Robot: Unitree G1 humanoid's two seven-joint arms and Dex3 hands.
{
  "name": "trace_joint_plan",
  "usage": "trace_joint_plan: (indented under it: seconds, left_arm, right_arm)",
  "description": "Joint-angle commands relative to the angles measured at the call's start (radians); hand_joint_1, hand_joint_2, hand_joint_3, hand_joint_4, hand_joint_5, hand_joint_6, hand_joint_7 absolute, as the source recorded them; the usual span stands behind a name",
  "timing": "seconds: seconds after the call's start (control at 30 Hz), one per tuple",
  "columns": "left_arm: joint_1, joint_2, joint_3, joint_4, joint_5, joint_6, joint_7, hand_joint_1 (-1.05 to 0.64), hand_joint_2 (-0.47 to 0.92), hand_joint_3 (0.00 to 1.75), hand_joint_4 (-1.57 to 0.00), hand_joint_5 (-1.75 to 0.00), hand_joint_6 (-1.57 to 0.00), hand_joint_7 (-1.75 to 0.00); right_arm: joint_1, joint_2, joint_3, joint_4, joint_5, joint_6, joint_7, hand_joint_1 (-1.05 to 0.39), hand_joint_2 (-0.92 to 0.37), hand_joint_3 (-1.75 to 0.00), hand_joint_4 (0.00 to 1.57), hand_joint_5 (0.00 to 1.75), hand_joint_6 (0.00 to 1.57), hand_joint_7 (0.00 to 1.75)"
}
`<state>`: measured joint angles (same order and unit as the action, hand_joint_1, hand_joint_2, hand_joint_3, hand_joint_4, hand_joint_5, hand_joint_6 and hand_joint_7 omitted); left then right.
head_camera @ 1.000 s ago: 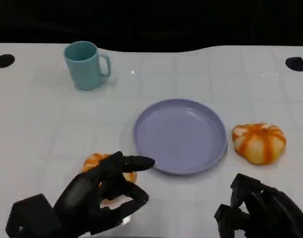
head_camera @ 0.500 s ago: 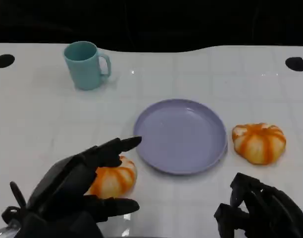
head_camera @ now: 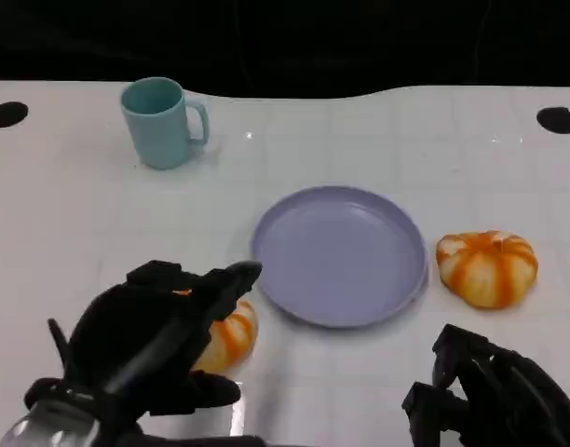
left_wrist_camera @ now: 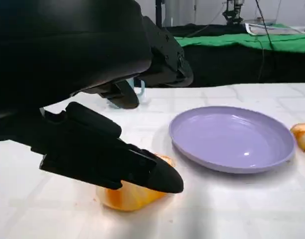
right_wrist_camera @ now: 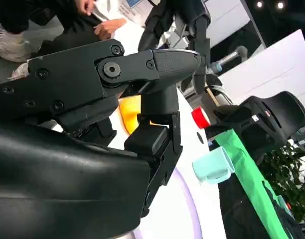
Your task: Grasp the bread from the table and place it into the plate.
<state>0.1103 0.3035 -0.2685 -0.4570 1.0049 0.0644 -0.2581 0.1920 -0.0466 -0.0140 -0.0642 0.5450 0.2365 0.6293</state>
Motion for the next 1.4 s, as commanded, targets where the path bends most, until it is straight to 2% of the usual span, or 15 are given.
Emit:
trace_joint_plan:
  seconds: [0.03, 0.27, 0.83, 1.1, 1.4]
  left_arm:
    - [-0.034, 0.000, -0.036, 0.044, 0.117, 0.045, 0.002, -0.73, 0.86, 0.00, -0.31, -0.43, -0.31, -0.01]
    - [-0.088, -0.025, -0.106, 0.114, 0.288, 0.122, -0.037, -0.74, 0.85, 0.00, -0.35, -0.36, -0.34, -0.01]
    - [-0.220, -0.083, -0.168, 0.366, 0.269, 0.212, -0.067, -0.78, 0.87, 0.01, -0.35, -0.28, -0.29, 0.00]
    - [-0.262, -0.086, -0.192, 0.479, 0.234, 0.224, -0.010, -0.76, 0.87, 0.00, -0.35, -0.25, -0.28, 0.00]
    - [-0.321, -0.075, -0.222, 0.694, 0.178, 0.201, 0.167, -0.59, 0.87, 0.00, -0.38, -0.20, -0.28, -0.01]
  right_arm:
    - [0.003, -0.011, -0.005, -0.010, 0.001, -0.005, 0.000, -0.74, -0.92, -0.21, 0.87, 1.65, 0.76, 1.43]
    - [0.003, -0.010, -0.002, -0.012, -0.004, -0.006, -0.006, -0.75, -0.92, -0.21, 0.88, 1.64, 0.77, 1.43]
    - [0.001, -0.006, 0.002, -0.006, -0.005, -0.021, 0.002, -0.75, -0.92, -0.21, 0.88, 1.64, 0.77, 1.43]
    - [-0.002, -0.005, 0.000, 0.003, 0.003, -0.020, 0.007, -0.75, -0.92, -0.21, 0.88, 1.64, 0.78, 1.41]
    - [0.001, -0.006, 0.000, -0.002, 0.001, -0.019, 0.002, -0.75, -0.92, -0.20, 0.90, 1.62, 0.79, 1.39]
